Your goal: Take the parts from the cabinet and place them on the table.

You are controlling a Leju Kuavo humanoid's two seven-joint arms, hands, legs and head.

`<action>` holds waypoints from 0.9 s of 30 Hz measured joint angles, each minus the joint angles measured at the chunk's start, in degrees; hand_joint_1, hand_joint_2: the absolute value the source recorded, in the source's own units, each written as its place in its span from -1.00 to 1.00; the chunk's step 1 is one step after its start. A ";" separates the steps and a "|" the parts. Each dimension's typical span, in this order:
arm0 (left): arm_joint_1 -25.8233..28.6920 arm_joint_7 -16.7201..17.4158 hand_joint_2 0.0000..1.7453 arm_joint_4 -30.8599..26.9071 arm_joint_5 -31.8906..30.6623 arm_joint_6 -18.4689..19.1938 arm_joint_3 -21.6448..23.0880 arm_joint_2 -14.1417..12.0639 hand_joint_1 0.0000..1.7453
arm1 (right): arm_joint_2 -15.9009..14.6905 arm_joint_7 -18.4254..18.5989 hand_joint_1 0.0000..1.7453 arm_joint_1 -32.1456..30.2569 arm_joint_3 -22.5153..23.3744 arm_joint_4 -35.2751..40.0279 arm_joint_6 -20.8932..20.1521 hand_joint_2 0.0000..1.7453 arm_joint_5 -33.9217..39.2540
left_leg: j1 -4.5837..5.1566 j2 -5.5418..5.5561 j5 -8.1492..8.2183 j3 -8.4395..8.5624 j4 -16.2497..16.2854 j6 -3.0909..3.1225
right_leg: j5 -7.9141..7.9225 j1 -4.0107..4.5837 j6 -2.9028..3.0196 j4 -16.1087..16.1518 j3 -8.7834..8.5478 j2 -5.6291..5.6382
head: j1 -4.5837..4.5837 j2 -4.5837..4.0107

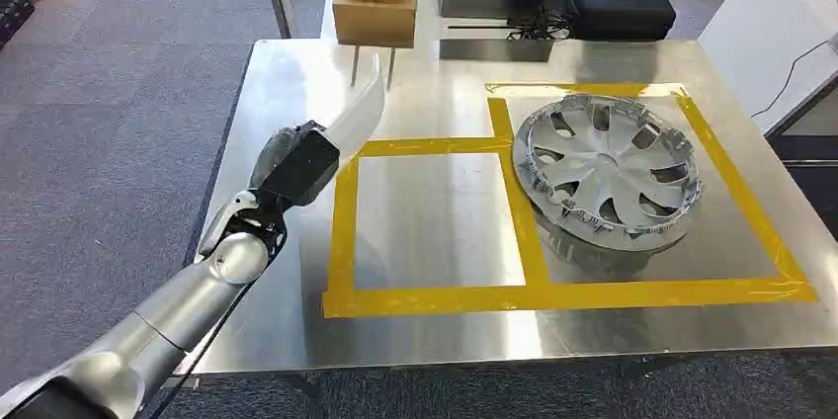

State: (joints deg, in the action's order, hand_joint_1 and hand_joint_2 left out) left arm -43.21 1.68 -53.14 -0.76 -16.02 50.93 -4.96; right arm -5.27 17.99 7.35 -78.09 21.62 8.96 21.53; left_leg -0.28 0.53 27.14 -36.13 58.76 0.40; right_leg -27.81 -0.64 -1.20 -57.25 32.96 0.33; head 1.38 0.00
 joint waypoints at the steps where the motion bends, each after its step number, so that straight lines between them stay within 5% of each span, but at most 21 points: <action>1: 0.01 0.04 1.00 0.50 -0.46 0.09 0.00 0.00 1.00 | 0.02 0.00 -1.00 0.00 0.00 0.02 -0.02 -1.00 -0.02 | 0.01 0.00 0.00 0.00 0.00 0.00 | 0.00 0.00 -0.03 0.01 0.01 0.00 | -0.02 0.00; 4: -0.16 0.50 1.00 1.95 -1.49 0.39 0.00 0.07 1.00 | 0.02 0.00 -1.00 0.01 0.00 0.07 -0.13 -1.00 -0.20 | 0.00 -0.02 0.00 0.06 0.00 0.00 | -0.03 0.00 -0.38 0.01 0.02 0.00 | -0.02 0.00; 27: -2.42 -0.66 1.00 9.64 -10.06 3.17 3.06 4.57 1.00 | 0.02 0.00 -1.00 0.20 0.83 0.24 -1.14 -1.00 -1.12 | -0.12 -0.04 -0.10 0.30 -0.23 -0.16 | -0.05 0.09 -0.35 -0.16 0.02 0.03 | -0.04 0.00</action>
State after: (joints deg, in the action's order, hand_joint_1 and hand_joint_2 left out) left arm -45.63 1.03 -43.49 -10.82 -12.85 53.99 -0.39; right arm -5.25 17.99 7.55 -77.26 21.86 7.82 20.41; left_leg -0.40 0.49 27.04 -35.83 58.53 0.23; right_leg -27.86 -0.55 -1.55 -57.42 32.98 0.35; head 1.33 0.00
